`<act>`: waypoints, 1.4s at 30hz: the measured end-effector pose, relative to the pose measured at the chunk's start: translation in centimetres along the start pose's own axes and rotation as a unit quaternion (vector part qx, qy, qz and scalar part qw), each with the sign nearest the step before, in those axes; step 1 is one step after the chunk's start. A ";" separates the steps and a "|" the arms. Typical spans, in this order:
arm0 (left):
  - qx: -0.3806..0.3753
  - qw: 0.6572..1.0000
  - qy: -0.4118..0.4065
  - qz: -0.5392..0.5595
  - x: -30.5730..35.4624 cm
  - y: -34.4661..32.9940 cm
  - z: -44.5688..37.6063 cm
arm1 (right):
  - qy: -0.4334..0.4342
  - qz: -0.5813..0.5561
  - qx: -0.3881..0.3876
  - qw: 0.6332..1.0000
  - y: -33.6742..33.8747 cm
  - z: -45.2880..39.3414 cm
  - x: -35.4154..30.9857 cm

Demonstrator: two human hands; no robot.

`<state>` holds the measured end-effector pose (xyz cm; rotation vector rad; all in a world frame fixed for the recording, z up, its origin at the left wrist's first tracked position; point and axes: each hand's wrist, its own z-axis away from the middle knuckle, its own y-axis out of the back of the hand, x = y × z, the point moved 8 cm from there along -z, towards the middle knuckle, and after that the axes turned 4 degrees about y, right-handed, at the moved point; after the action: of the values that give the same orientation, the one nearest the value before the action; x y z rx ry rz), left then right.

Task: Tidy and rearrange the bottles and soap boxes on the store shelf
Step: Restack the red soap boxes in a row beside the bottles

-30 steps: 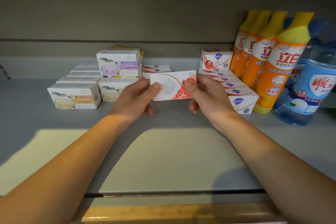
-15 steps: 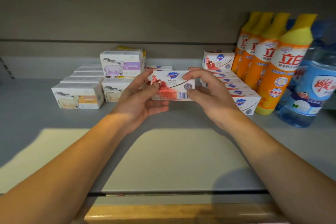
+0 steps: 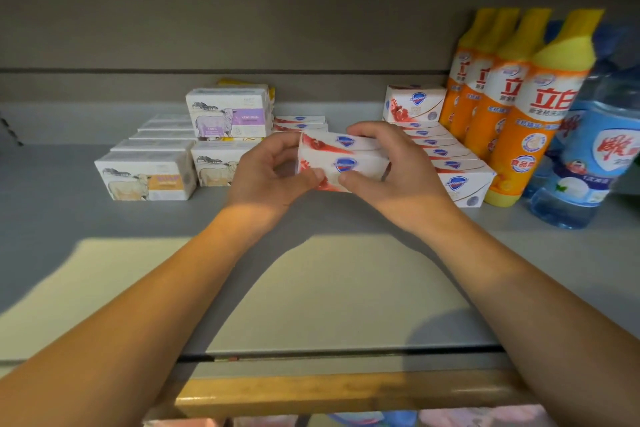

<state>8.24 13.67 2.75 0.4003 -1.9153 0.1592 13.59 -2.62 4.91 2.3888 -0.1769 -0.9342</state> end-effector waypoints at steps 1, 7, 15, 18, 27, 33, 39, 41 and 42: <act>0.005 1.000 -0.011 -0.021 0.2 -0.2 0.1 | 0.005 0.027 0.005 1.000 0.2 -0.1 -0.2; 0.025 0.998 -0.061 0.002 1.4 -0.4 0.5 | 0.063 0.146 -0.005 0.987 0.4 -0.3 -1.8; -0.006 0.993 0.002 -0.115 -1.8 -0.2 -0.7 | 0.057 0.275 0.026 0.959 4.6 -2.2 -1.2; -0.030 0.967 0.018 -0.253 -3.0 -0.4 -1.0 | 0.027 0.326 0.032 0.944 7.0 -4.1 1.0; -0.176 0.837 0.027 -0.517 -5.8 -3.2 -0.5 | -0.085 0.407 -0.059 0.908 6.7 -7.8 8.2; -0.173 0.837 0.022 -0.519 -6.0 -3.2 -0.7 | -0.050 0.448 -0.034 0.892 6.1 -8.9 8.9; -0.175 0.844 0.027 -0.506 -5.8 -3.2 -0.6 | -0.059 0.479 -0.042 0.875 6.1 -10.1 10.1; -0.172 0.842 0.023 -0.511 -5.9 -3.2 -0.7 | -0.063 0.477 -0.043 0.876 5.9 -10.4 10.5; -0.169 0.844 0.019 -0.509 -5.9 -3.2 -0.7 | -0.065 0.477 -0.041 0.876 5.8 -10.5 10.7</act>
<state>11.88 12.10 -2.71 1.0924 -1.4195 -0.8518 29.00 -6.02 8.13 1.7725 -1.2072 -0.5753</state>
